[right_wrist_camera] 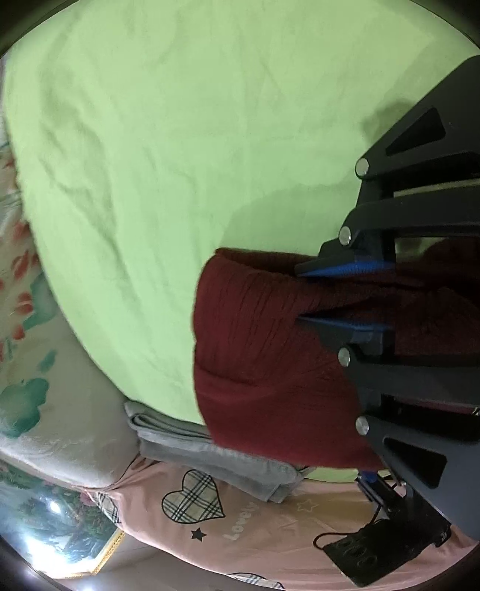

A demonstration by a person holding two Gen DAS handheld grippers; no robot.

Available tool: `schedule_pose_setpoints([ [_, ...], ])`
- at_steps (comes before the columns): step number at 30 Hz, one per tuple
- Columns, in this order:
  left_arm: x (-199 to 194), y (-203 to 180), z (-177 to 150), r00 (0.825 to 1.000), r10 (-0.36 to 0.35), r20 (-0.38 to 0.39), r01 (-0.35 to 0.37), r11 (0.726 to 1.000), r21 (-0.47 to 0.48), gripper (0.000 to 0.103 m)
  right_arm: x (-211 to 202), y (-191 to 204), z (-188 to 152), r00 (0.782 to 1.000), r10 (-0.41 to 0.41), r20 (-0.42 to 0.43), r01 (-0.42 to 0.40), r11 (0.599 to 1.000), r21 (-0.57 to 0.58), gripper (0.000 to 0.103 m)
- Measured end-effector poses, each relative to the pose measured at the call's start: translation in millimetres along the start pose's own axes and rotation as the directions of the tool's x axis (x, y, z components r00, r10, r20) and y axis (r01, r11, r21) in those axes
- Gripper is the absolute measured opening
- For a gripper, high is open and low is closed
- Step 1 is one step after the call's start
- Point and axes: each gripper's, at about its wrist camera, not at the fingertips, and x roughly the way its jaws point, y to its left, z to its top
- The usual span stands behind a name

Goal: Fold large clothes

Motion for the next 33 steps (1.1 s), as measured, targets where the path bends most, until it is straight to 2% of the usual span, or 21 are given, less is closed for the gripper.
schedule_pose_setpoints([
  [2, -3.4, 10.1, -0.2, 1.0, -0.027, -0.003, 0.027, 0.999, -0.041, 0.053, -6.1, 7.2, 2.3, 1.0, 0.017, 0.014, -0.016, 1.0, -0.018, 0.048],
  [3, -5.9, 13.5, 0.4, 0.999, -0.035, 0.0, 0.035, 0.998, -0.057, 0.053, -7.1, 9.8, 3.9, 1.0, 0.017, 0.021, -0.017, 1.0, -0.024, 0.051],
  [5, -13.7, 18.2, 1.7, 0.999, -0.05, 0.018, 0.052, 0.995, -0.087, 0.052, -6.9, 13.5, 7.7, 1.0, 0.003, 0.028, -0.002, 1.0, -0.027, 0.052],
  [7, -28.1, 22.7, 3.8, 0.996, -0.071, 0.06, 0.077, 0.992, -0.098, 0.046, -13.7, 13.7, 10.8, 0.999, -0.016, 0.049, 0.017, 1.0, -0.021, 0.052],
  [8, -34.2, 24.3, 4.5, 0.994, -0.084, 0.076, 0.092, 0.991, -0.102, 0.041, -18.1, 18.4, 12.5, 0.998, 0.0, 0.069, 0.001, 1.0, -0.022, 0.052],
  [11, -48.1, 31.6, 11.1, 0.979, -0.155, 0.13, 0.169, 0.979, -0.111, 0.04, -26.9, 37.8, 17.0, 0.994, 0.065, 0.086, -0.06, 0.996, -0.059, 0.052],
  [13, -43.7, 32.3, 17.0, 0.977, -0.167, 0.13, 0.181, 0.978, -0.106, 0.039, -23.3, 54.1, 20.4, 0.992, 0.099, 0.078, -0.094, 0.993, -0.07, 0.052],
  [15, -33.3, 28.7, 23.0, 0.978, -0.178, 0.113, 0.189, 0.977, -0.1, 0.036, -8.4, 68.9, 22.7, 0.988, 0.145, 0.046, -0.142, 0.988, -0.059, 0.048],
  [16, -27.5, 28.1, 24.2, 0.978, -0.184, 0.101, 0.194, 0.976, -0.102, 0.036, 1.1, 74.8, 23.6, 0.987, 0.158, 0.029, -0.156, 0.986, -0.059, 0.037],
  [17, -19.2, 27.4, 25.2, 0.979, -0.186, 0.083, 0.194, 0.975, -0.103, 0.036, 13.0, 80.9, 24.1, 0.988, 0.157, 0.013, -0.156, 0.985, -0.071, 0.032],
  [19, -9.5, 27.1, 24.6, 0.981, -0.182, 0.064, 0.188, 0.977, -0.102, 0.036, 34.2, 83.1, 23.9, 0.99, 0.143, -0.014, -0.144, 0.987, -0.068, 0.029],
  [21, -2.7, 27.1, 24.6, 0.982, -0.184, 0.051, 0.188, 0.976, -0.109, 0.035, 53.5, 73.0, 24.2, 0.996, 0.08, -0.031, -0.082, 0.995, -0.054, 0.024],
  [22, 1.3, 27.4, 25.2, 0.981, -0.191, 0.044, 0.195, 0.974, -0.116, 0.035, 59.7, 65.3, 24.4, 0.999, 0.027, -0.021, -0.028, 0.998, -0.059, 0.016],
  [23, 5.3, 28.3, 25.4, 0.981, -0.19, 0.04, 0.193, 0.974, -0.119, 0.034, 64.5, 53.6, 25.3, 1.0, -0.015, -0.007, 0.015, 0.999, -0.051, 0.0],
  [24, 10.1, 28.3, 25.7, 0.982, -0.188, 0.031, 0.191, 0.974, -0.12, 0.032, 67.3, 40.1, 27.5, 1.0, -0.012, -0.003, 0.012, 1.0, -0.018, 0.0],
  [26, 24.2, 24.5, 28.0, 0.986, -0.164, 0.017, 0.165, 0.981, -0.103, 0.032, 67.1, 19.4, 31.5, 0.998, 0.055, 0.012, -0.055, 0.997, 0.061, 0.0],
  [29, 35.1, 12.9, 30.1, 0.991, -0.133, 0.011, 0.134, 0.99, -0.053, 0.032, 62.1, 24.2, 35.4, 0.999, -0.001, 0.036, 0.0, 1.0, 0.021, 0.0],
  [33, 19.1, 10.4, 23.5, 0.994, -0.108, 0.009, 0.108, 0.994, -0.007, 0.032, 52.8, 29.2, 30.4, 1.0, 0.015, 0.021, -0.015, 0.999, 0.029, 0.0],
])
